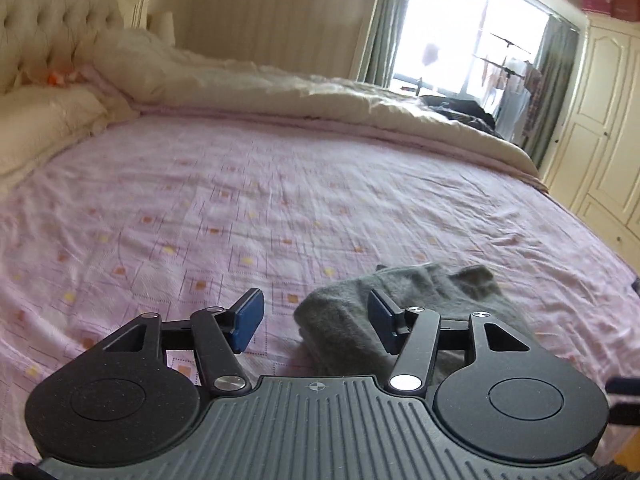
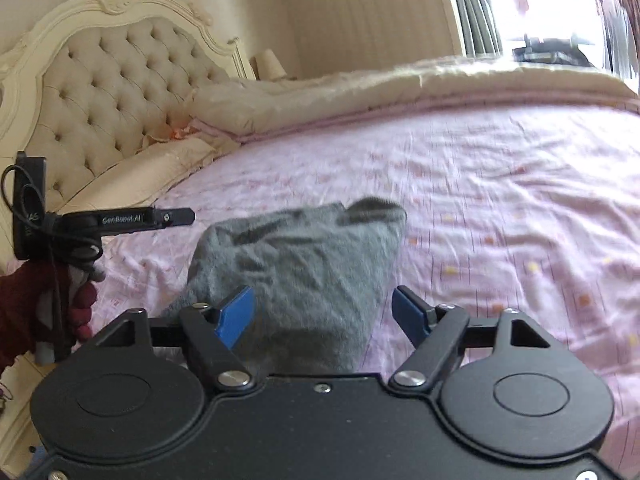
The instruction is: Fold small clothes
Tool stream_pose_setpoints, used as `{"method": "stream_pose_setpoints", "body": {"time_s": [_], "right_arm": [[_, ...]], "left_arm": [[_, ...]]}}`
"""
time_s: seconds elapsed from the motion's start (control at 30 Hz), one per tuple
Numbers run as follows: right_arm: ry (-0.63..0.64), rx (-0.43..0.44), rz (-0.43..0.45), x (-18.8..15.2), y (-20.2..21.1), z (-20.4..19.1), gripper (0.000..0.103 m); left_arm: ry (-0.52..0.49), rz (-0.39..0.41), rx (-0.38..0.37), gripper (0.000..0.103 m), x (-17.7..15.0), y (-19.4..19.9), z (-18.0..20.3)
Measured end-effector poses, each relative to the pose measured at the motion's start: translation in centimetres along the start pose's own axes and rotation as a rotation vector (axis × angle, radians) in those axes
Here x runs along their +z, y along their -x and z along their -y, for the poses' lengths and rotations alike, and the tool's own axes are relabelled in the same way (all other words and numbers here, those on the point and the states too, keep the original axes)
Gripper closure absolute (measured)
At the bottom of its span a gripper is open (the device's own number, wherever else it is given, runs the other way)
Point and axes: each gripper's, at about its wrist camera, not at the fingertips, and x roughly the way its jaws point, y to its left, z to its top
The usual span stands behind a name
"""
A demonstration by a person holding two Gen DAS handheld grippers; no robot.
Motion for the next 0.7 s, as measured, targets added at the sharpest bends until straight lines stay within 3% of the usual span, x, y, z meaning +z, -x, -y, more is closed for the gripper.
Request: {"method": "stream_pose_setpoints", "body": {"time_s": [0.13, 0.33, 0.43, 0.53, 0.6, 0.7], "right_arm": [[0.055, -0.033, 0.025, 1.0, -2.8, -1.1, 0.02], [0.07, -0.048, 0.005, 2.5, -6.9, -1.0, 0.02], [0.08, -0.06, -0.051, 2.3, -9.3, -0.7, 0.021], [0.057, -0.092, -0.171, 0.4, -12.0, 0.8, 0.018], [-0.037, -0.042, -0.136, -0.5, -11.7, 2.4, 0.017], [-0.026, -0.053, -0.146, -0.4, -10.9, 2.2, 0.016]], "left_arm": [[-0.087, 0.06, -0.036, 0.039, -1.2, 2.1, 3.7], [-0.089, 0.019, -0.065, 0.038, -2.9, 0.6, 6.1], [-0.105, -0.035, -0.038, 0.038, -4.2, -0.8, 5.8], [-0.08, -0.124, 0.006, 0.036, -5.8, -2.7, 4.4], [-0.013, -0.123, -0.019, 0.027, -6.6, -2.8, 3.0], [0.028, -0.133, -0.017, 0.02, -6.8, -2.5, 2.2]]}}
